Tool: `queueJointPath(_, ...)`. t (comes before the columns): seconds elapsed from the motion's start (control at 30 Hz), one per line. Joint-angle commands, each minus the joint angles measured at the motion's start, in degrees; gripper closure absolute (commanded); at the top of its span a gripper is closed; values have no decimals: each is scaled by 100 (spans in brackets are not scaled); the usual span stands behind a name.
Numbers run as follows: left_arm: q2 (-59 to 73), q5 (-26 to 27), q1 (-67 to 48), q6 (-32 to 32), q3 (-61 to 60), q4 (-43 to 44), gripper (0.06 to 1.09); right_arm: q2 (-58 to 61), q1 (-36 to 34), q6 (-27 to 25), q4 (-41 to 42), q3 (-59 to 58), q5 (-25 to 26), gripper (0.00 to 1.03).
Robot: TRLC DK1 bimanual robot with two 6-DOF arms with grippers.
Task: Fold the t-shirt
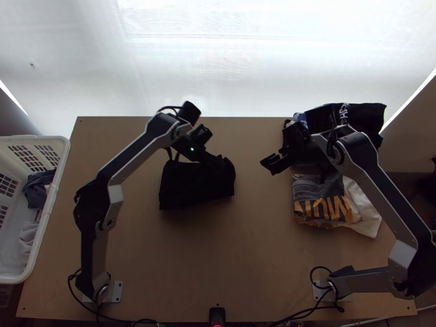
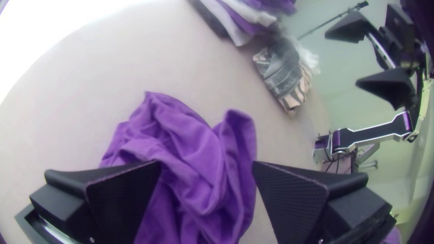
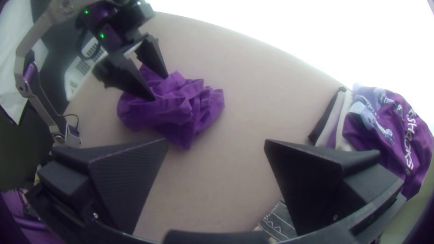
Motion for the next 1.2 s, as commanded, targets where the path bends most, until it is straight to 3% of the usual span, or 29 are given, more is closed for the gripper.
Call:
queueJointPath(0.0,-706,72,700,27,175,-357,10,62,250,4,41,-21,1,4)
queueJointPath(0.17,-891,20,1307,1143,87,-1685,10,396,1235,-268,50,-47,36,4)
queueJointPath(0.3,-1145,-24,1711,1407,-537,-1772,10,1011,2404,-585,50,216,335,4)
queueJointPath(0.43,-1409,-42,1781,1662,-1108,-1772,10,1864,3010,-400,-56,1095,343,4)
queueJointPath(0.7,-1655,-77,1895,1794,-1626,-1693,10,3208,3089,-216,-275,2308,308,4)
queueJointPath(0.93,-1699,-86,2098,1890,-1662,-1658,10,3938,2368,-242,-310,2405,308,4)
queueJointPath(1.17,-1805,-86,2370,2048,-1864,-1667,10,4791,1683,-268,-302,3257,326,4)
